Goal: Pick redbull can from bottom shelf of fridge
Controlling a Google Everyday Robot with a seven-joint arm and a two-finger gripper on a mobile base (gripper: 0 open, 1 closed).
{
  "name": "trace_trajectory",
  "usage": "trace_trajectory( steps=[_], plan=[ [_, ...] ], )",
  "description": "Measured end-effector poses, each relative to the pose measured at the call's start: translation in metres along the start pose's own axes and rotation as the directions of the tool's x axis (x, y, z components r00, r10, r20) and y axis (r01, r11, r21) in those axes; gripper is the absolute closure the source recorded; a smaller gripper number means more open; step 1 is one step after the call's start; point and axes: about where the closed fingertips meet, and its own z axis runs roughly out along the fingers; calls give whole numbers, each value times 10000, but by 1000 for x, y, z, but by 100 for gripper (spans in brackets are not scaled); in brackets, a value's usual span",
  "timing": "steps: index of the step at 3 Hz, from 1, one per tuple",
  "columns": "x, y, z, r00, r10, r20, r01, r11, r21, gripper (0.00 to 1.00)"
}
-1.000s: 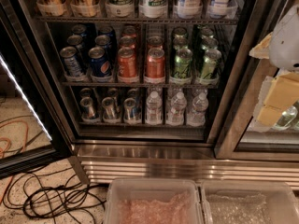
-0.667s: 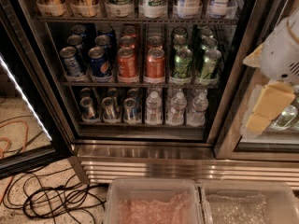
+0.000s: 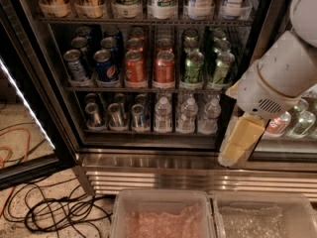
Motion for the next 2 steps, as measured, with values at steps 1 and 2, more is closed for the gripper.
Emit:
trace_trajectory(
  steps=[1,2],
  plan=[
    [-1,2,-2,9999,-155,7,155,9999,68,0],
    [-15,25,14,9909,-1345,94,1341,9902,385,0]
  ],
)
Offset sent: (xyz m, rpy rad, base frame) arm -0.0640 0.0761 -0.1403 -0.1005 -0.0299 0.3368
